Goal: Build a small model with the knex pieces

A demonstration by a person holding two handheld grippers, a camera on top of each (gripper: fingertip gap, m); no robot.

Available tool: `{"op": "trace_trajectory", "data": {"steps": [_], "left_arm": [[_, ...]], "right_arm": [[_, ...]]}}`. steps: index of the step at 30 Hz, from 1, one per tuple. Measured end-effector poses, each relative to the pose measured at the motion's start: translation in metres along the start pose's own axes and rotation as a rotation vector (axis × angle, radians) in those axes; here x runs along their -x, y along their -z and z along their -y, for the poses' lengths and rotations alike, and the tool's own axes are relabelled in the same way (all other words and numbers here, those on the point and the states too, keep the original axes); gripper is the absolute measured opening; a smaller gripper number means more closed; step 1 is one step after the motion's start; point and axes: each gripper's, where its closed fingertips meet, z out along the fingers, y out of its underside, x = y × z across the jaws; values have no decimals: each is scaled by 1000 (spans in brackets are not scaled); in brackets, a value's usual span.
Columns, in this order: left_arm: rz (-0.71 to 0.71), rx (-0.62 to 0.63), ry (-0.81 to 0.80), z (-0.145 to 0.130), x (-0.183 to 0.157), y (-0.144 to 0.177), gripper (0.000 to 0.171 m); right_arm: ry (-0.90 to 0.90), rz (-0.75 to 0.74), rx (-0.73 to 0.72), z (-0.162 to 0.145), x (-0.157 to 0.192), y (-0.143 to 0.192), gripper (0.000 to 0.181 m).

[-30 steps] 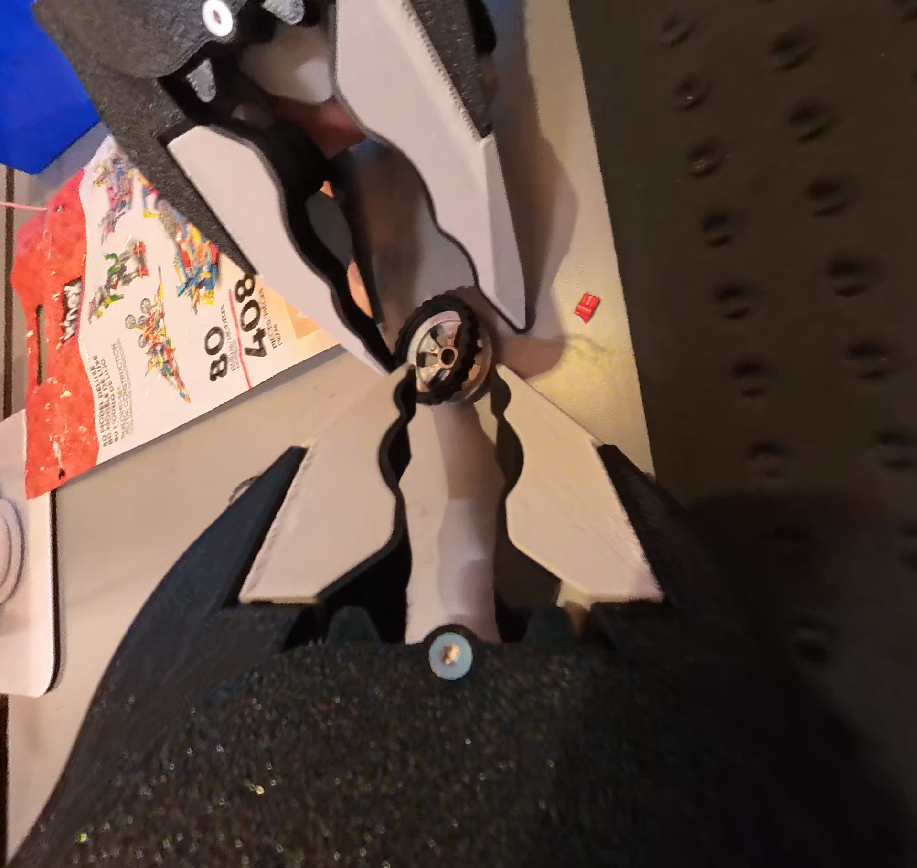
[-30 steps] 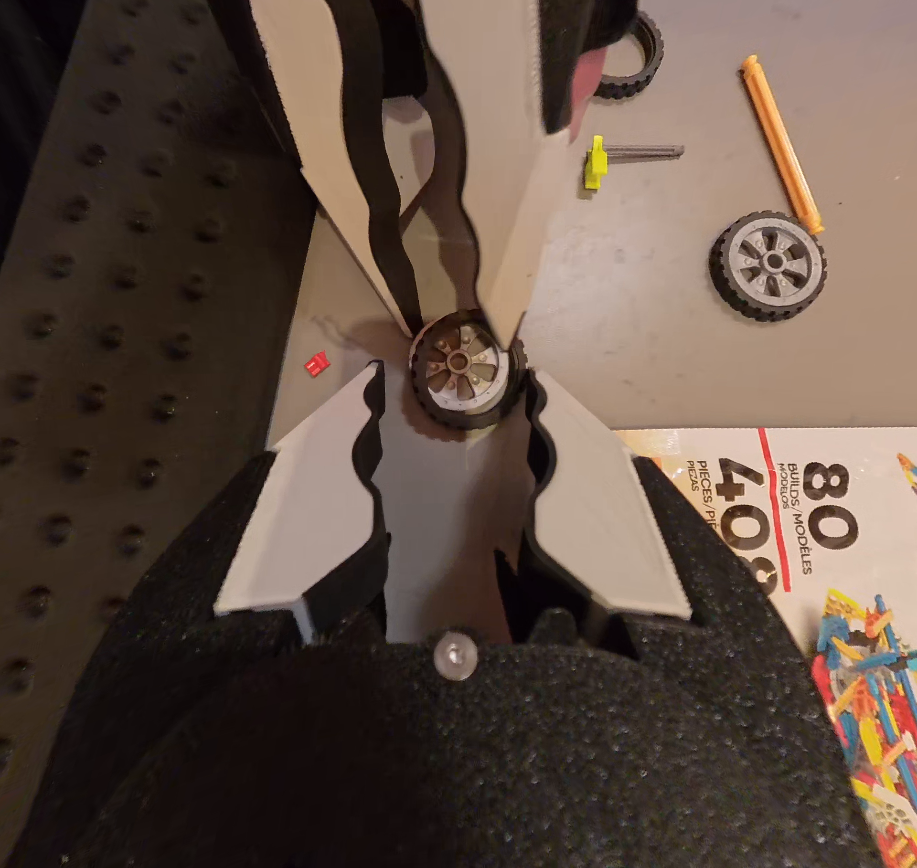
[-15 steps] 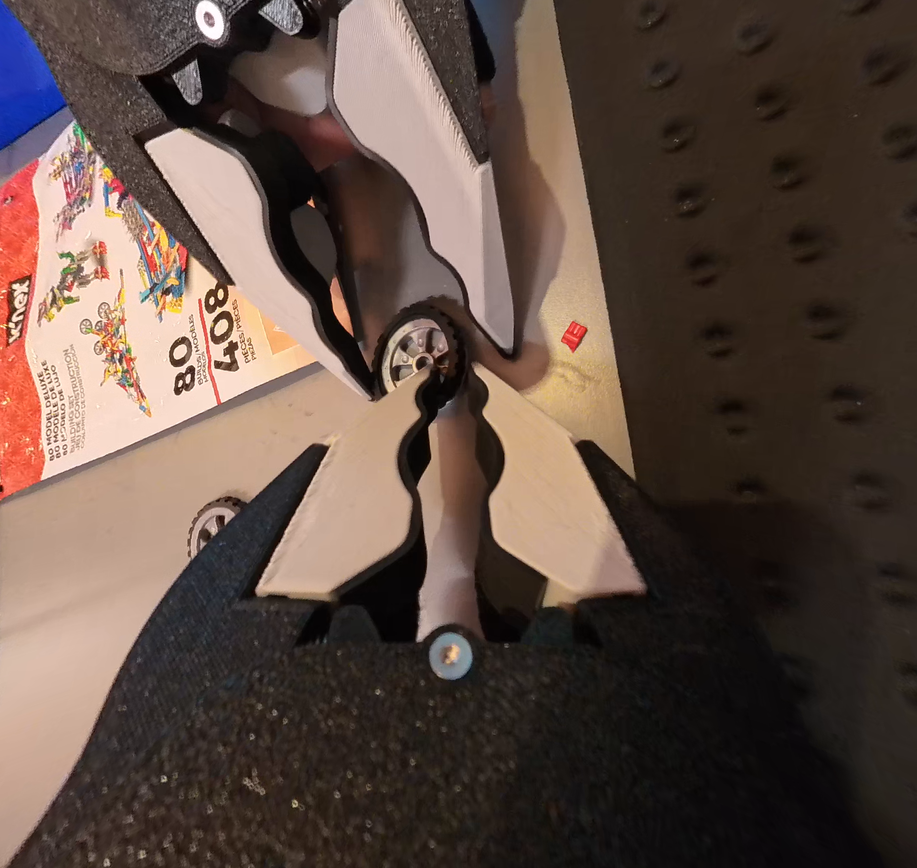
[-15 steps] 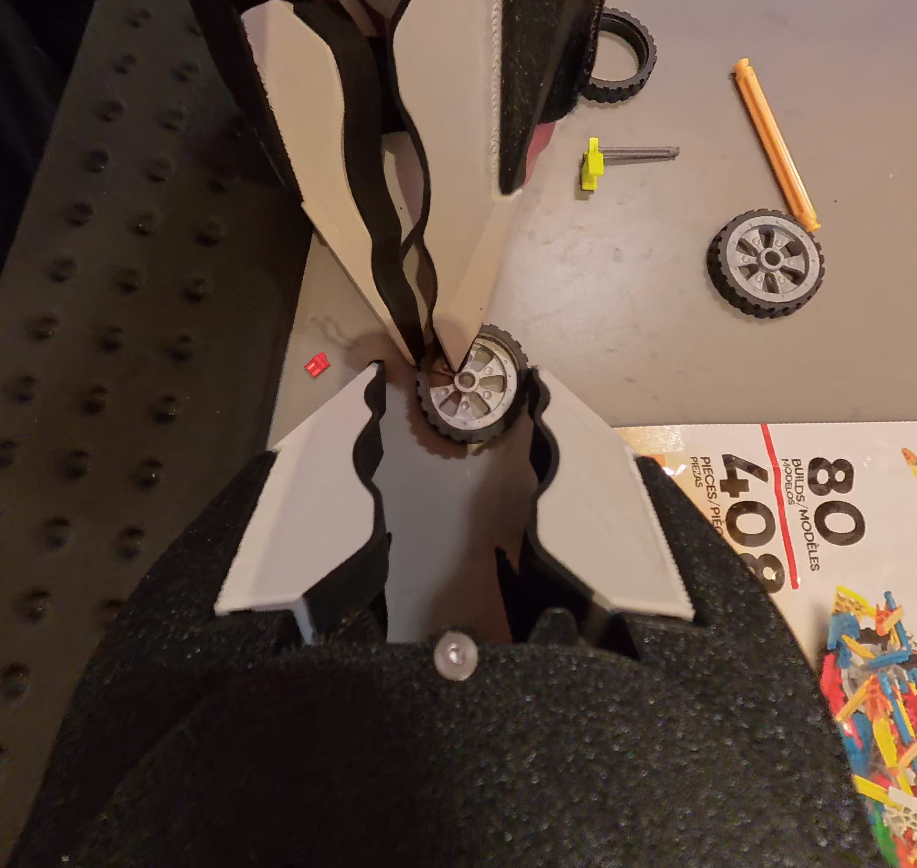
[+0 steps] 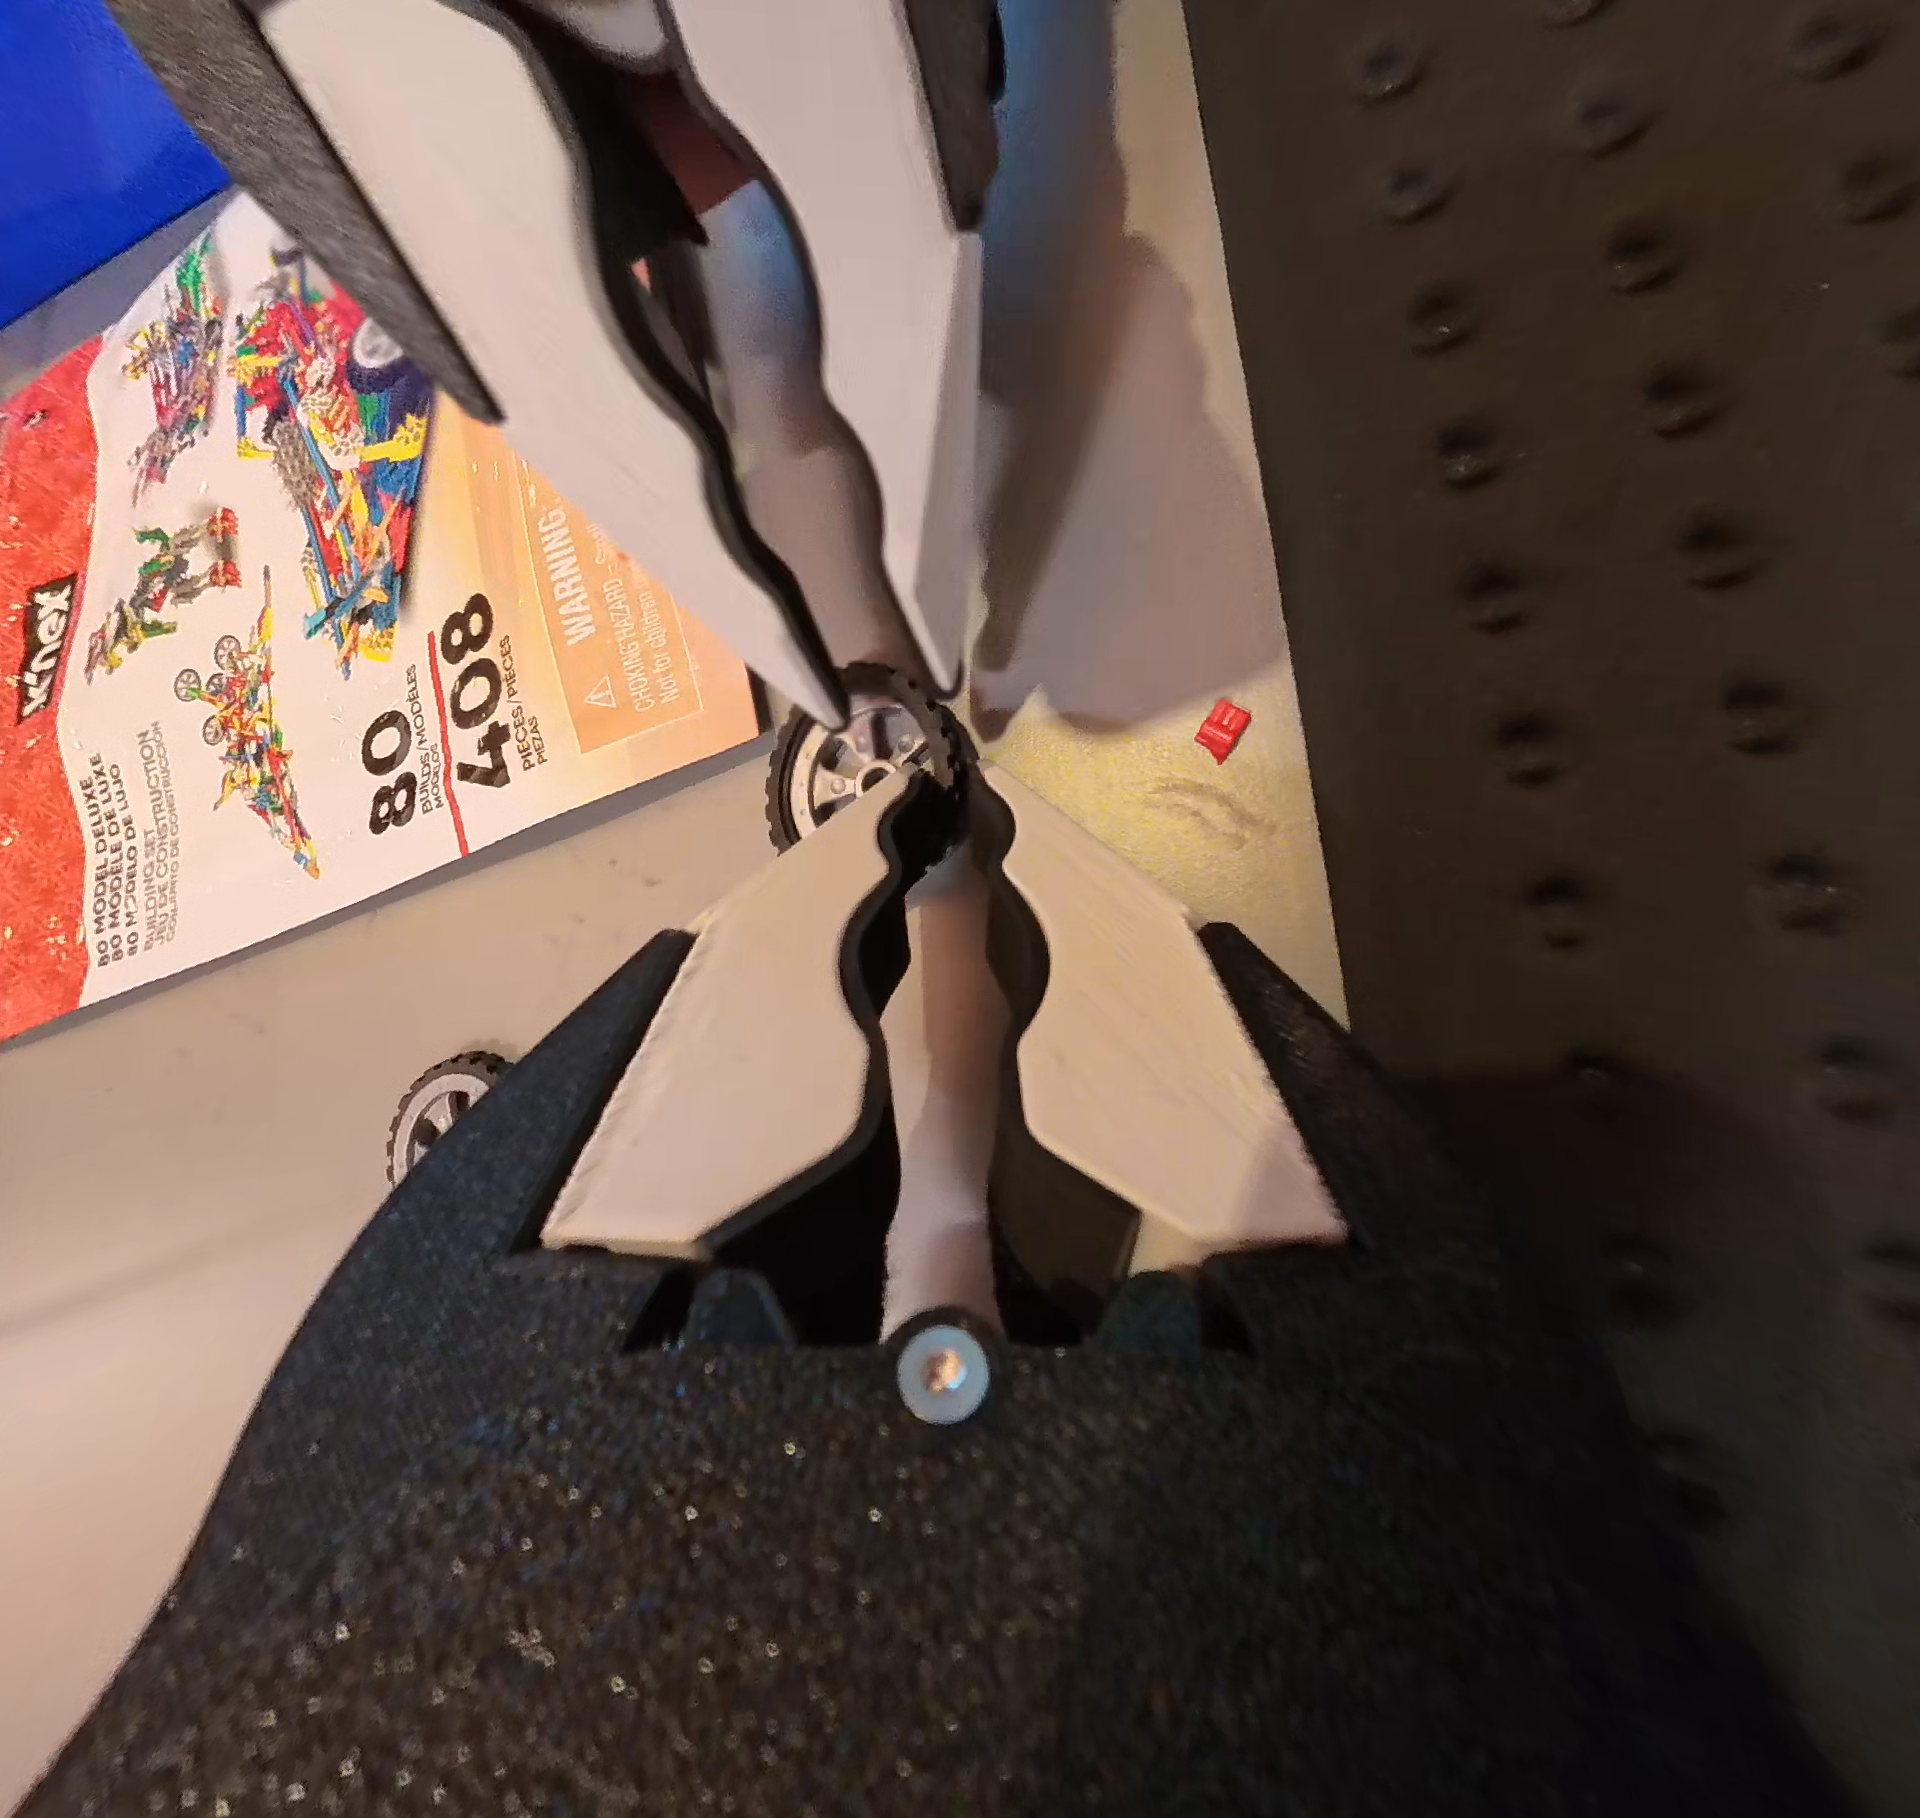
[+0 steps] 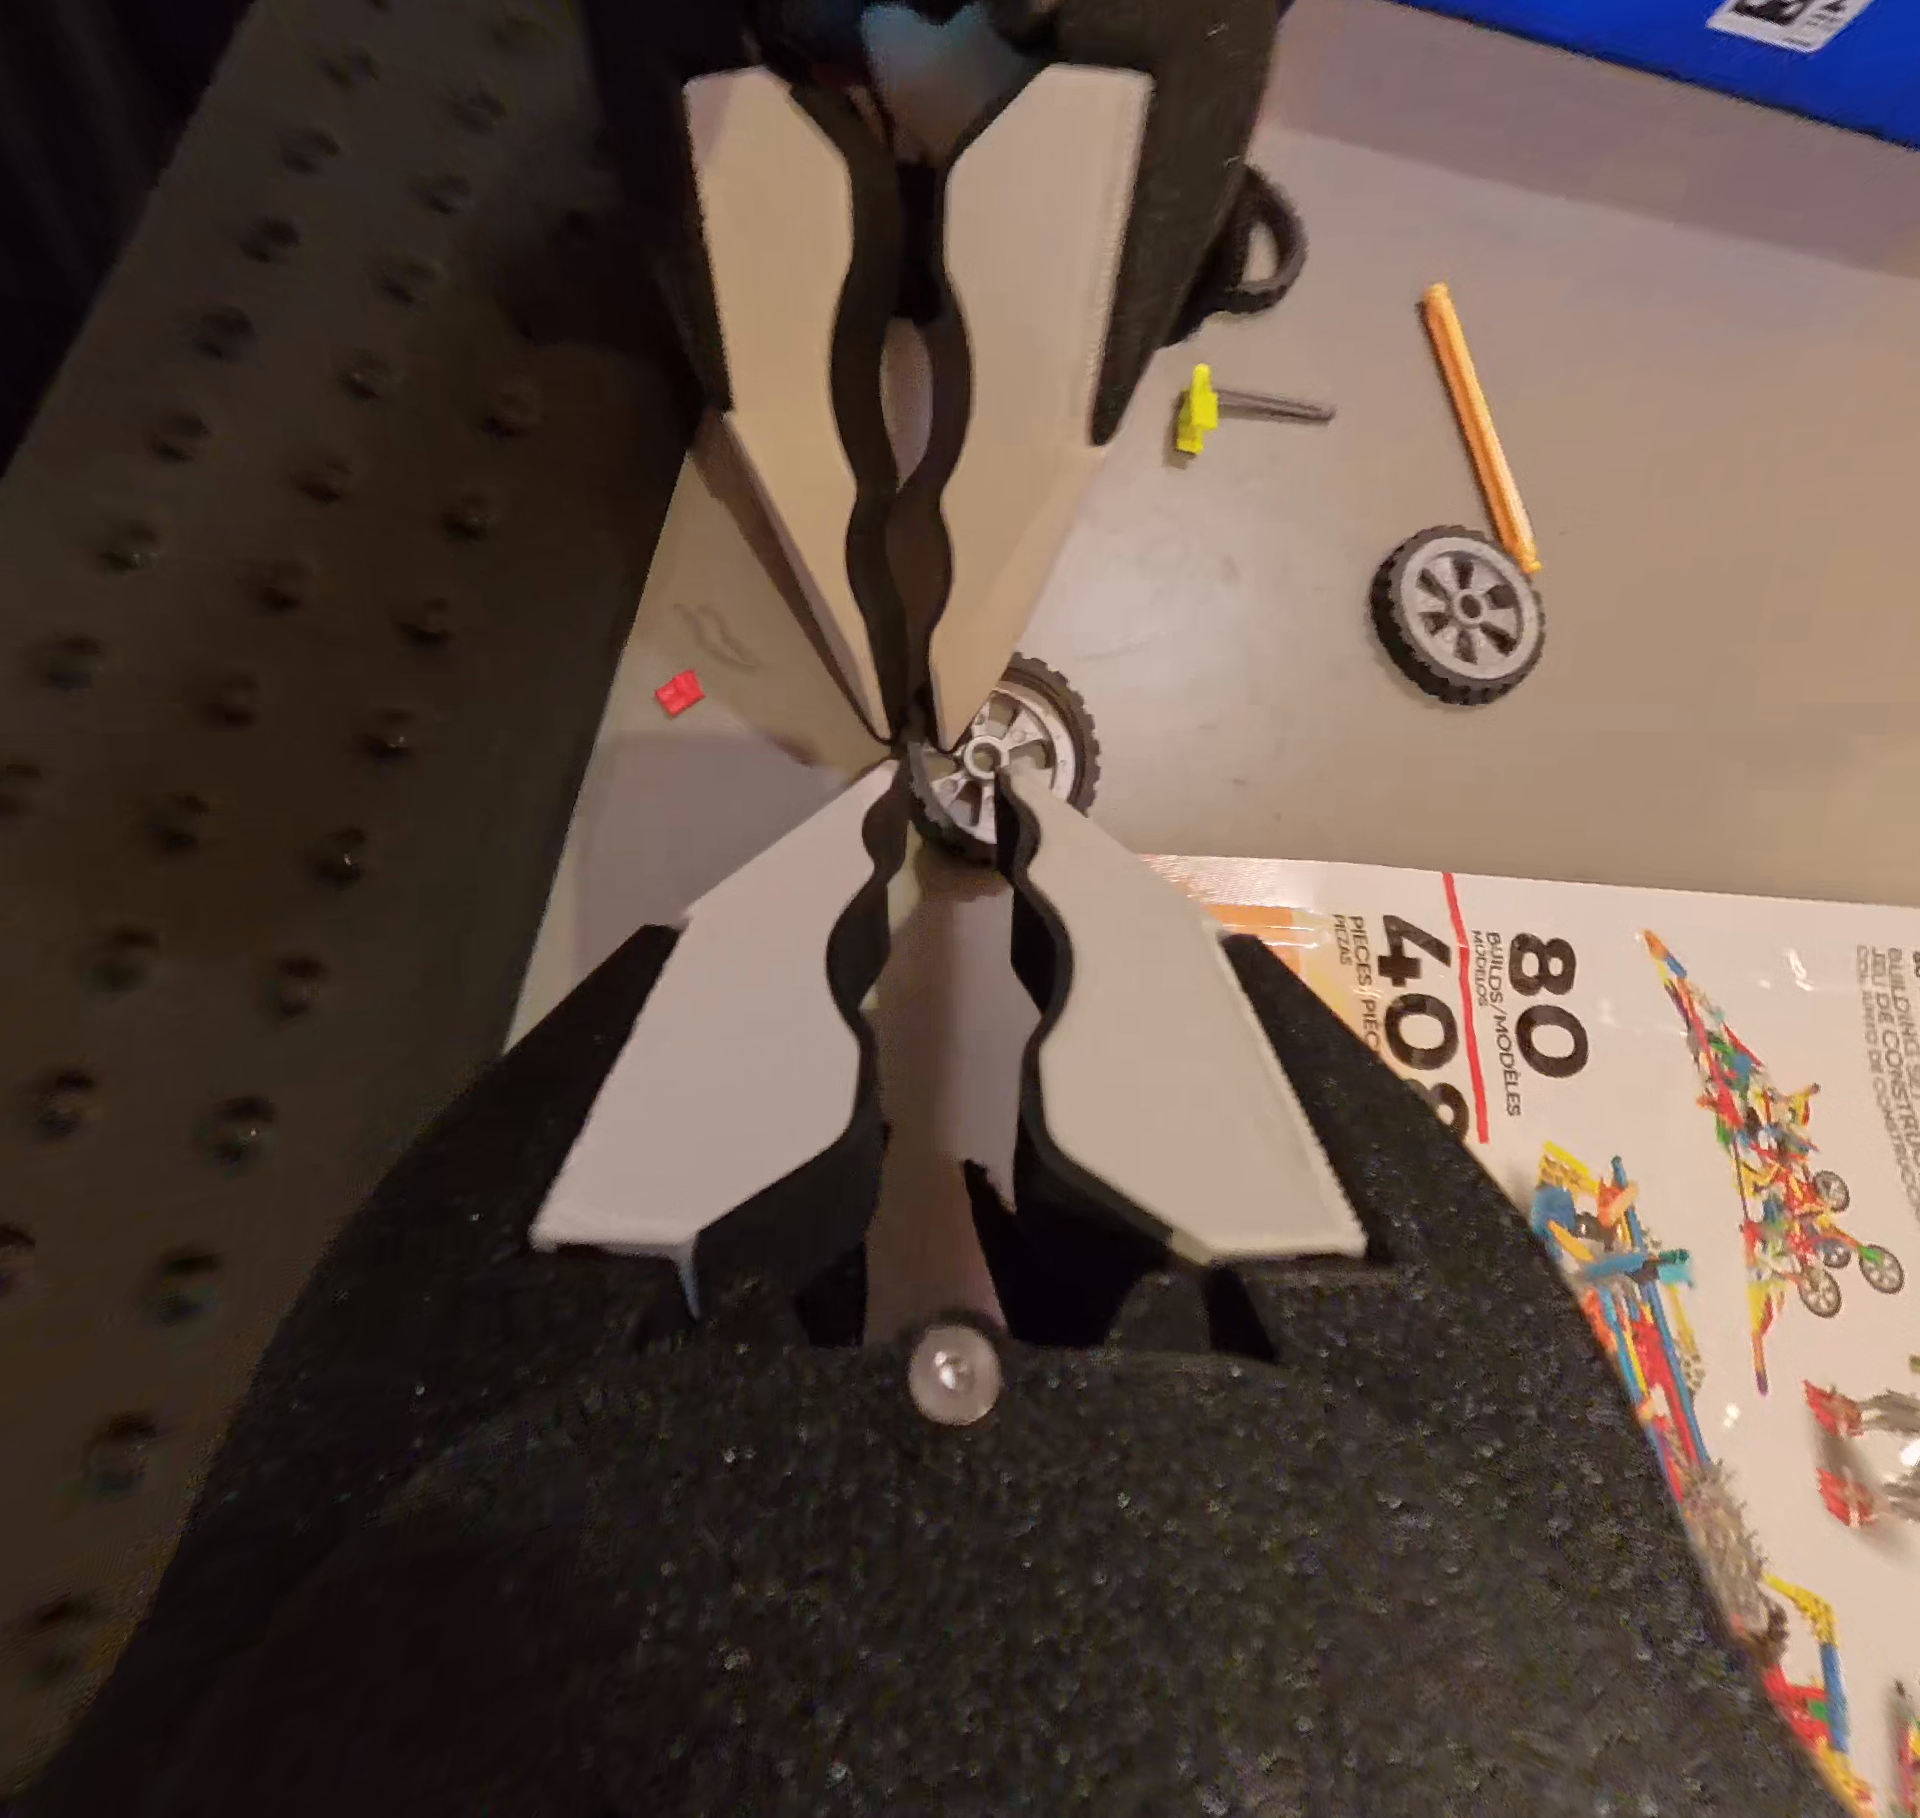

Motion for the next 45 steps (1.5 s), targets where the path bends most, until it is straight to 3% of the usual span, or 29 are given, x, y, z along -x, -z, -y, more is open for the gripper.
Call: {"op": "trace_trajectory", "data": {"steps": [3,22,27,36,45], "left_arm": [[-2,-3,3,0,0,0,4],[51,-9,-94,1,-1,-1,4],[17,-23,-104,2,-3,0,3],[8,-30,-87,4,-4,-2,3],[23,-23,-51,5,-4,-2,3]], "right_arm": [[57,-20,57,-11,1,-7,14],[300,-108,117,-10,7,-8,5],[232,-89,43,-2,11,-11,12],[156,-12,-1,-2,14,-10,3],[272,-76,60,-3,15,-10,3]]}}
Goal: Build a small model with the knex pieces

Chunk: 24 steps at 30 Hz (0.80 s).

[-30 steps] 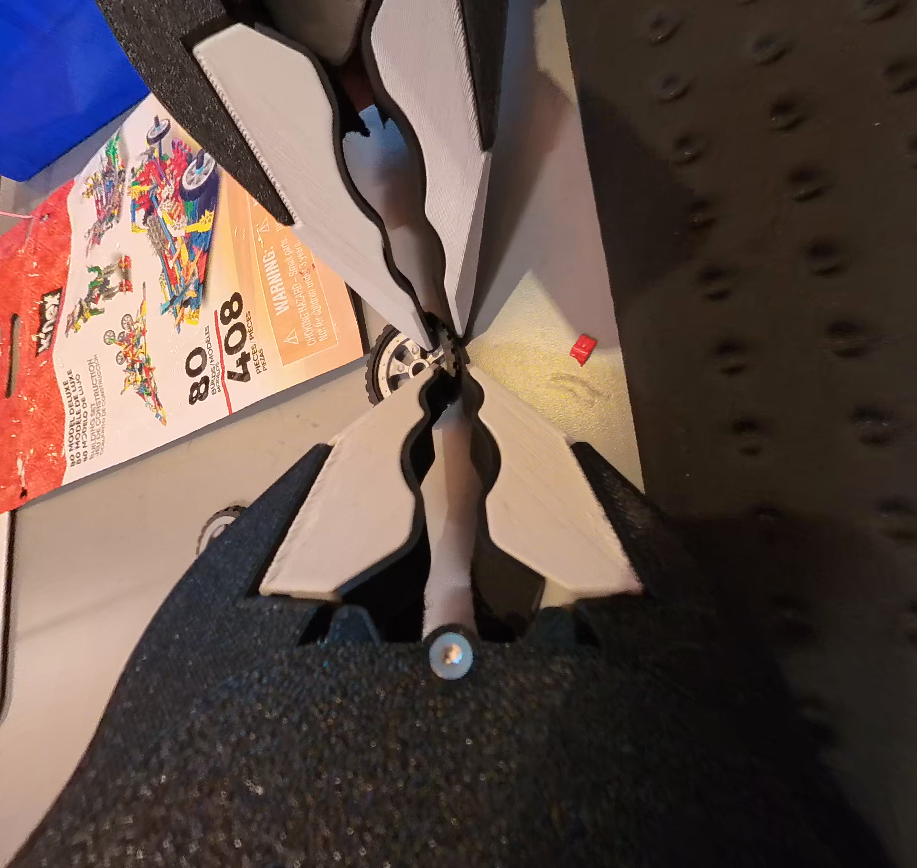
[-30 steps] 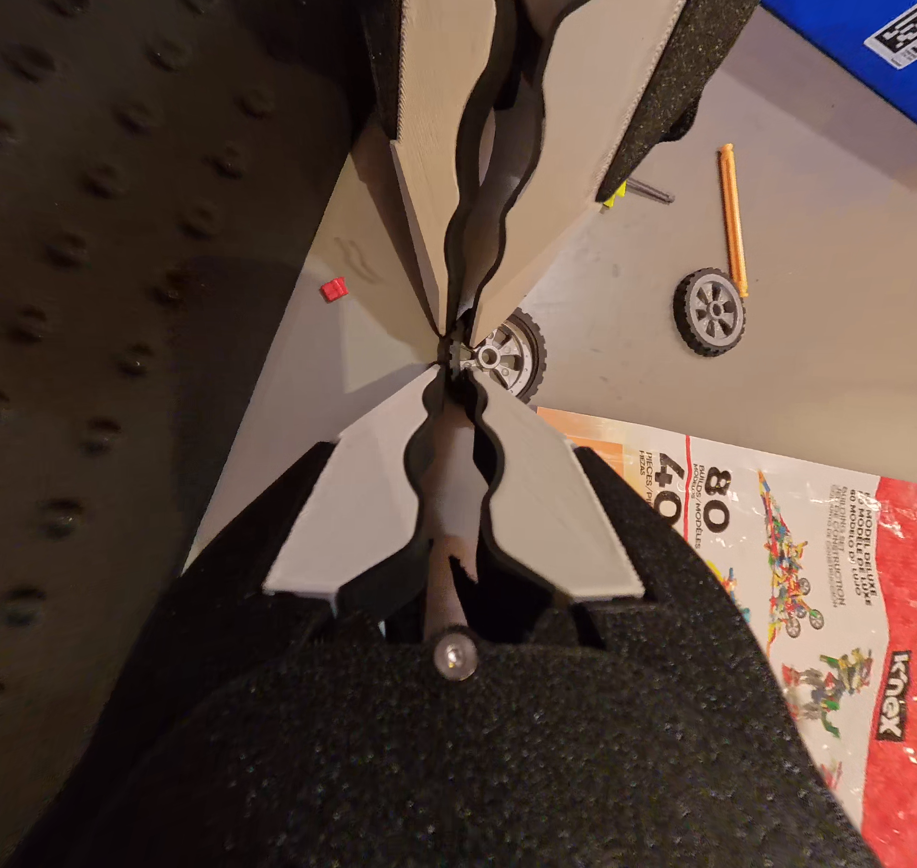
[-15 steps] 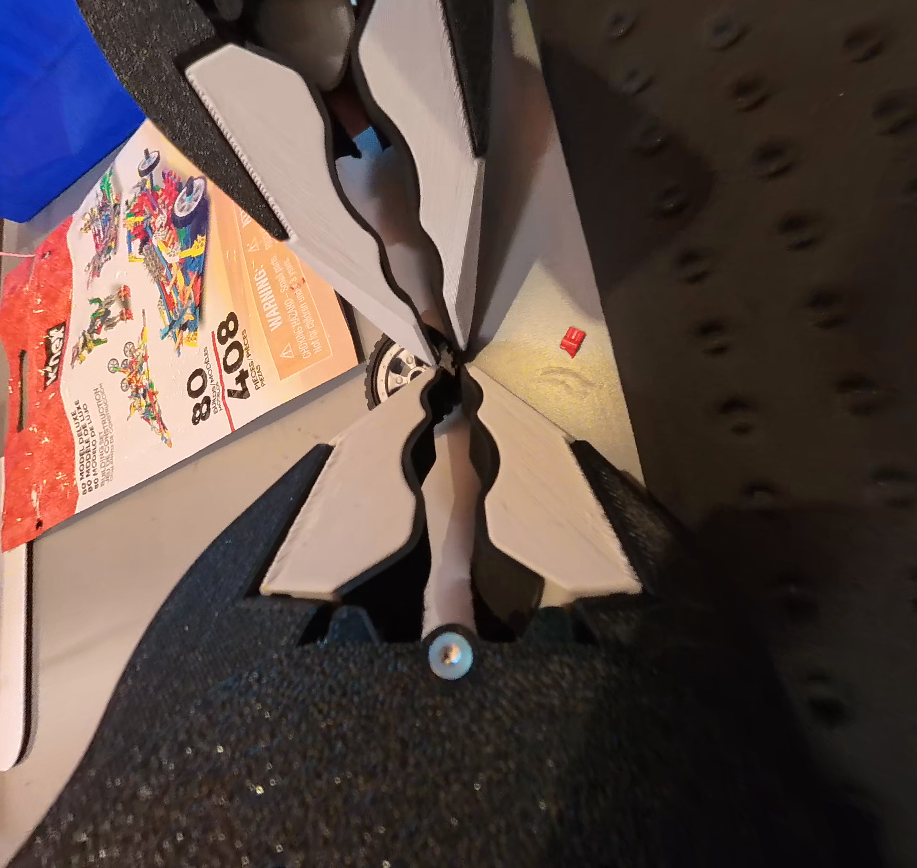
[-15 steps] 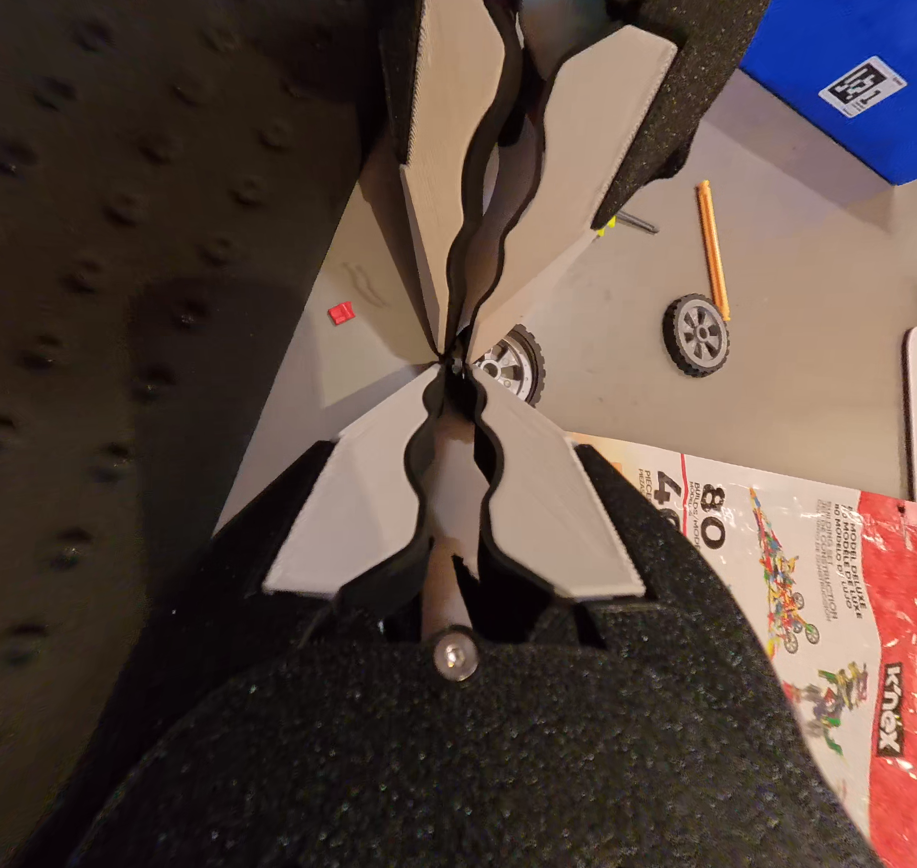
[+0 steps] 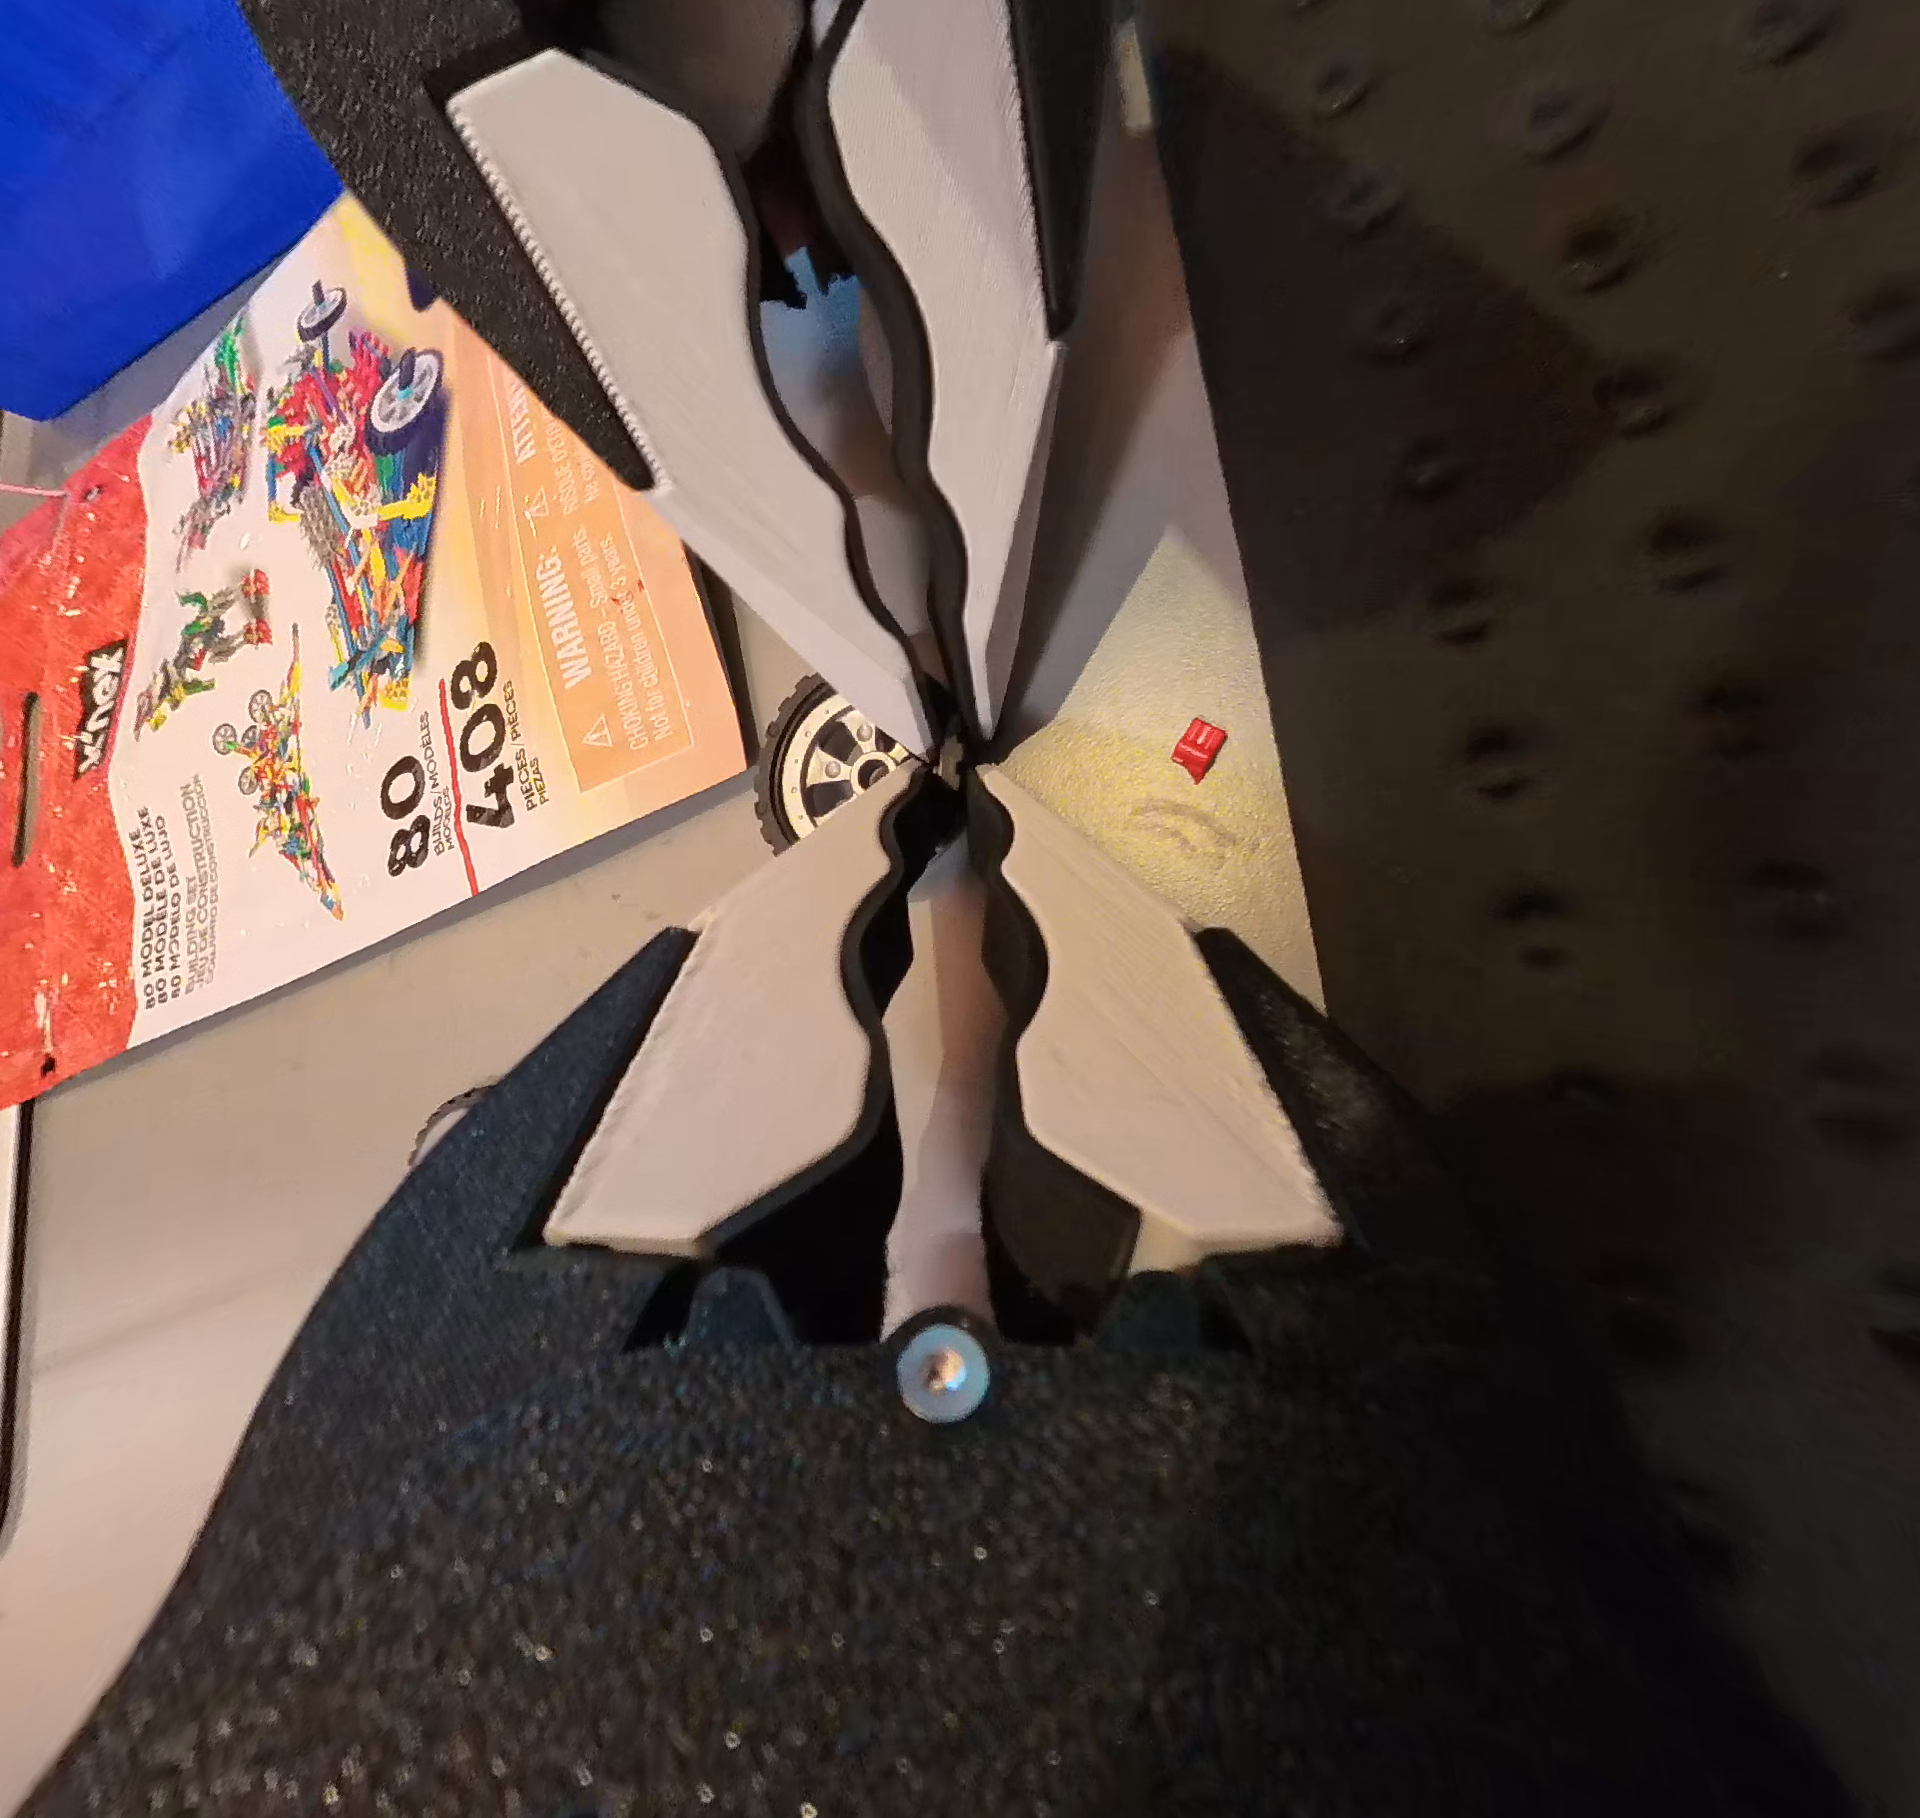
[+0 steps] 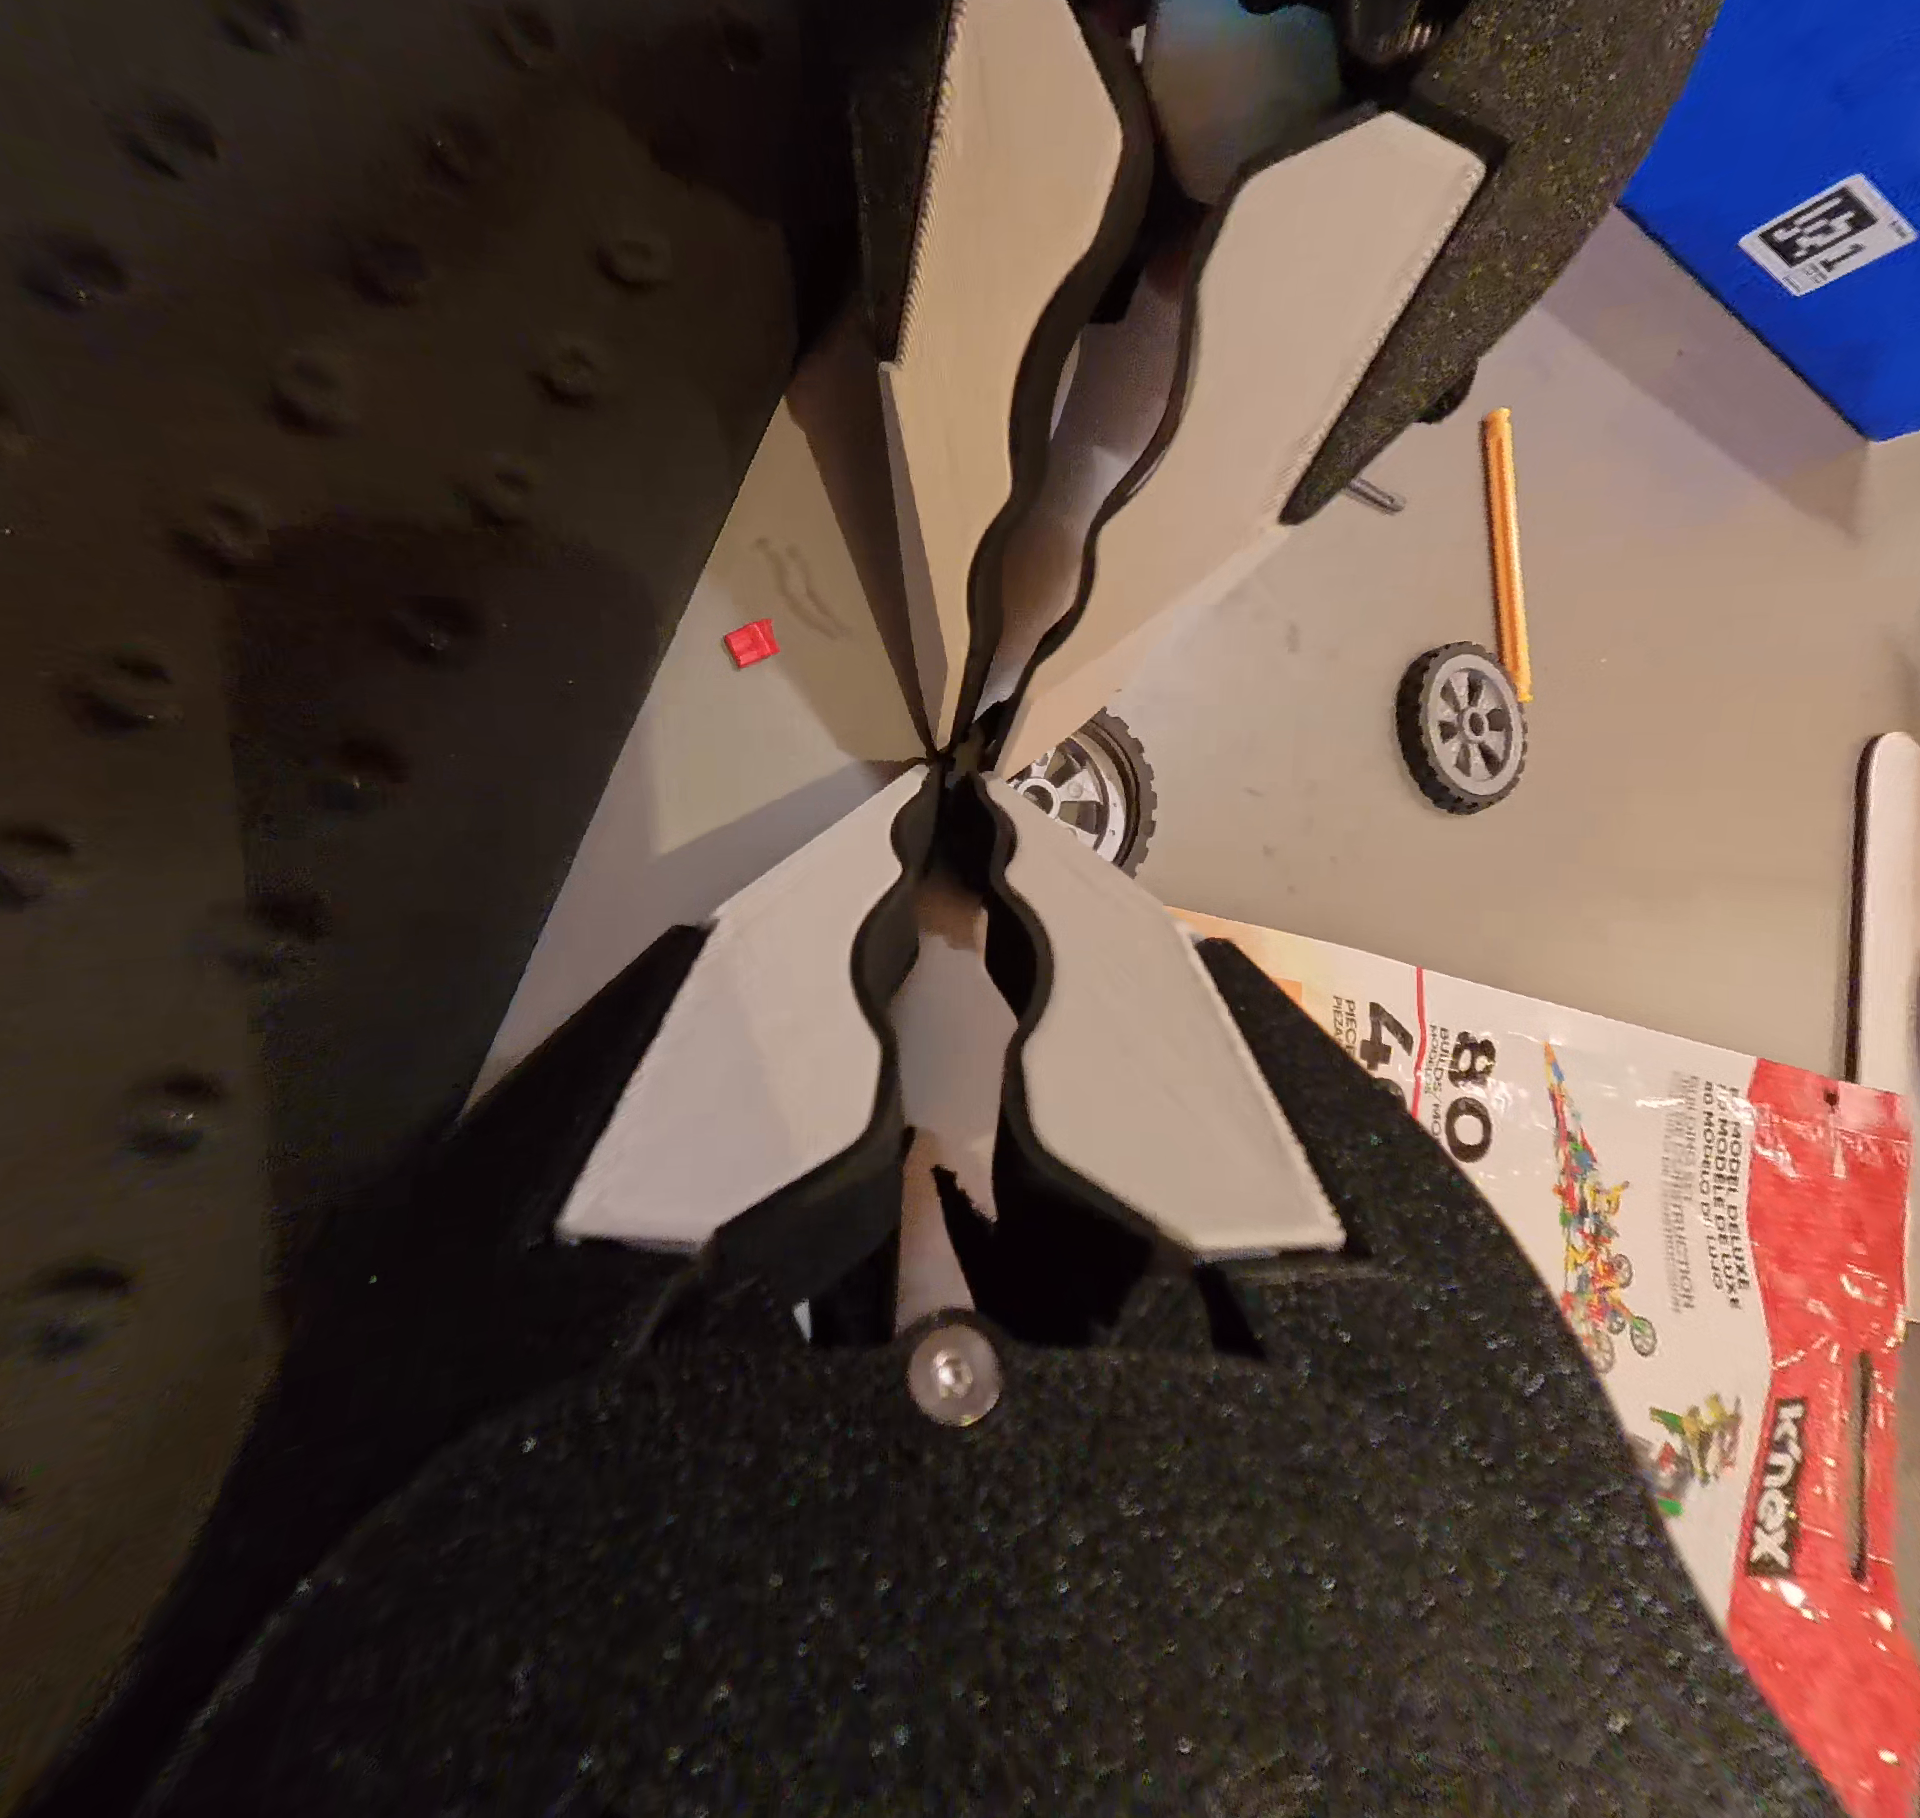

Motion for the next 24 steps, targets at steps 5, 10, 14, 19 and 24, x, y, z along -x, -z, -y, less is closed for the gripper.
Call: {"op": "trace_trajectory", "data": {"steps": [5,10,14,19,24], "left_arm": [[-4,-9,18,0,0,0,4],[-28,-3,-4,0,0,1,5],[-83,4,-46,0,-8,6,9],[-112,11,-87,-1,-12,8,8],[-122,5,-95,-1,-13,7,6]], "right_arm": [[20,-12,16,0,0,0,2],[-25,15,-24,-1,0,1,4],[-38,83,-74,4,7,1,4],[-68,154,-126,8,12,2,2],[-119,190,-159,8,13,3,4]]}}
